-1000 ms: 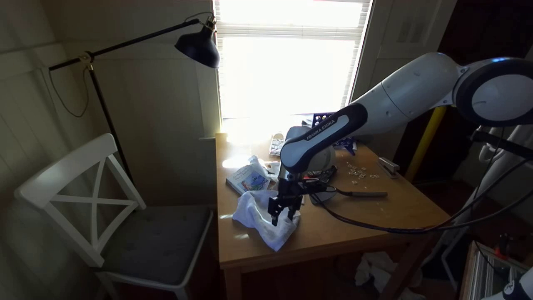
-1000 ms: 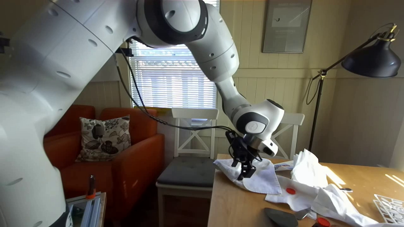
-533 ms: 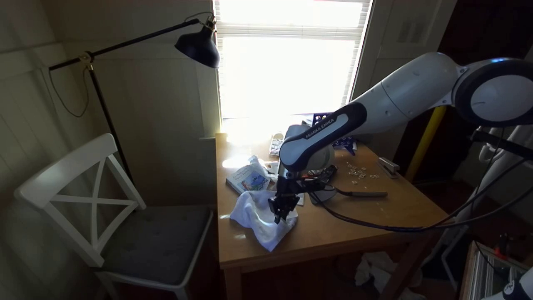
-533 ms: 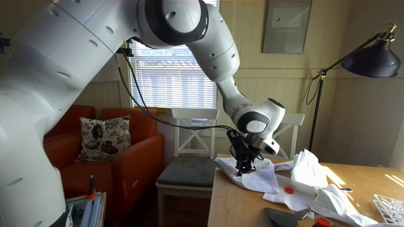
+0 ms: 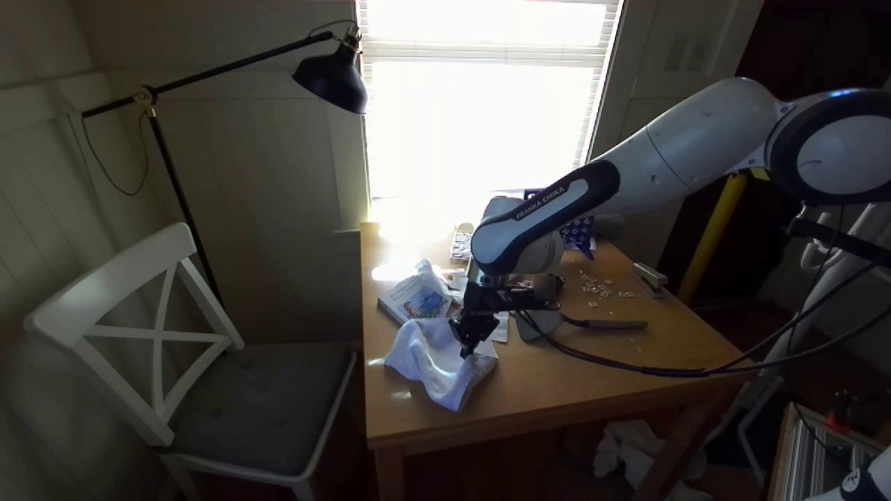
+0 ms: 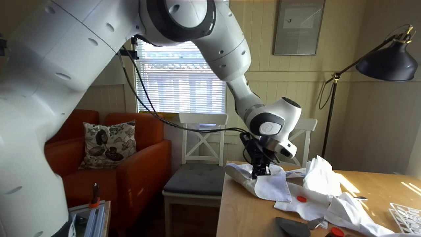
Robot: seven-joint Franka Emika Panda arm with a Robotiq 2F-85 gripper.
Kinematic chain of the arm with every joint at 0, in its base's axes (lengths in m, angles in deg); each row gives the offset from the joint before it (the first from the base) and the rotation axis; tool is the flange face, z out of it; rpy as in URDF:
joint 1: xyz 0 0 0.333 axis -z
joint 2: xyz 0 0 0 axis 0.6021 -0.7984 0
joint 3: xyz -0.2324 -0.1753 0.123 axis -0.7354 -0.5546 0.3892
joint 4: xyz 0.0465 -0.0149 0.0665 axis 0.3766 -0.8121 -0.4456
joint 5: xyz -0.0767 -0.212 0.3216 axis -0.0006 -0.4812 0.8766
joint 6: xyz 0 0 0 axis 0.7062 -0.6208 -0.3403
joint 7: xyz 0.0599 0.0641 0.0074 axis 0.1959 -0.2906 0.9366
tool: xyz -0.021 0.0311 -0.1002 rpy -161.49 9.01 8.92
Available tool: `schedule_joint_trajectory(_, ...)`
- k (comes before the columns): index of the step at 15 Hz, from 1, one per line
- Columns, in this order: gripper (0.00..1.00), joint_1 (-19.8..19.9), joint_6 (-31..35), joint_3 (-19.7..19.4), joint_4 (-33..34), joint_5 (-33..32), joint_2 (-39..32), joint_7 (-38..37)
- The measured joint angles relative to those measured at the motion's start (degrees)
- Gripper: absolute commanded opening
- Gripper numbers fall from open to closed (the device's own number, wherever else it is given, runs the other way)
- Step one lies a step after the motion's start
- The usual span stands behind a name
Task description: Fold the towel
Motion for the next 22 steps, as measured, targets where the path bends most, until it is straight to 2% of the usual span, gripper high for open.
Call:
schedule_joint_trajectory(3, 0.01, 2.8, 3.5, 1.3, -2.4, 3.5, 4.3, 1.6)
schedule_joint_trajectory(7, 0.01, 6.0, 8.1, 3.4, -9.2, 9.4, 14.3, 6.8)
schedule_joint_trajectory(11, 0.01, 6.7, 14.1, 3.3, -16.8, 16.1, 23.5, 10.0)
schedule_joint_trajectory(14, 0.01, 6.6, 19.3, 1.8, -21.9, 20.2, 28.2, 10.0)
schedule_joint_trajectory(18, 0.01, 6.8, 26.2, 0.5, -27.4, 20.7, 30.7, 6.8)
schedule_joint_trajectory(22, 0.01, 5.7, 24.8, -1.2, -30.0, 15.6, 29.8, 1.5)
